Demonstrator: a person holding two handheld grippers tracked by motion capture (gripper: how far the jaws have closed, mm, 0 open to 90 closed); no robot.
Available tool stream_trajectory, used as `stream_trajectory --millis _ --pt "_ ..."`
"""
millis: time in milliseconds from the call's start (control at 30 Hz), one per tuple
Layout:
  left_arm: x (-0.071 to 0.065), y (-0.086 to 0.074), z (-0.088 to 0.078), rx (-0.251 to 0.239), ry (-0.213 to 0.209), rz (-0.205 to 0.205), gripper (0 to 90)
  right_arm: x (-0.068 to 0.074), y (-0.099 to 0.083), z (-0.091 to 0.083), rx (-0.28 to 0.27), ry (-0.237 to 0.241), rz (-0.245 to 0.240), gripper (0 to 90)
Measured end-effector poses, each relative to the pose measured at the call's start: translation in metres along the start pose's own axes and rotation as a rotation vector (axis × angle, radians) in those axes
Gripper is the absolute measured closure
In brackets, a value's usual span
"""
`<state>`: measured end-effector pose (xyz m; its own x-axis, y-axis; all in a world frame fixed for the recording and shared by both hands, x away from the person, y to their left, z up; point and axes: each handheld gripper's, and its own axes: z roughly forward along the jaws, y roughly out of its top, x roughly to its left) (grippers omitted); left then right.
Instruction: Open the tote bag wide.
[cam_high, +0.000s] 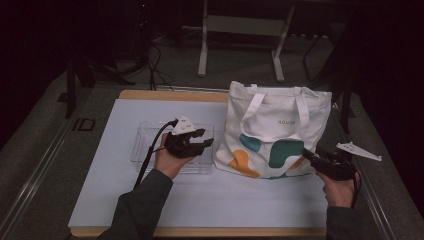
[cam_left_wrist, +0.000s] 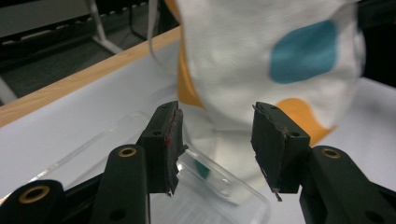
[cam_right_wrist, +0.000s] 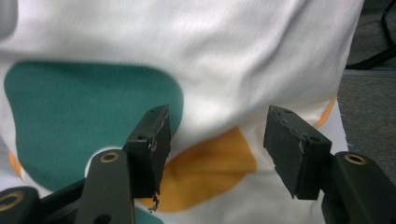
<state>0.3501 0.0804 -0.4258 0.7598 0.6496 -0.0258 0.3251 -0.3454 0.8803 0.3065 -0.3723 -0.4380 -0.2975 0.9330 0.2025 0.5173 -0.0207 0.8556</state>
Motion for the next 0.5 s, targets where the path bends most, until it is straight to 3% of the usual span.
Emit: stream_trajectory --millis 167,267,500 --pt "0.002 0.009 0.011 0.007 -0.010 0.004 52.0 -0.005 0.005 0.006 0.015 0.022 0.040 39.4" --pt "0.003 0.015 0.021 0.027 -0.009 -0.003 53.5 -0.006 0.006 0.008 0.025 0.041 0.057 46.6" --pt "0.006 0.026 0.042 0.051 -0.023 0.003 53.0 -0.009 0.007 0.011 0.040 0.066 0.092 46.9"
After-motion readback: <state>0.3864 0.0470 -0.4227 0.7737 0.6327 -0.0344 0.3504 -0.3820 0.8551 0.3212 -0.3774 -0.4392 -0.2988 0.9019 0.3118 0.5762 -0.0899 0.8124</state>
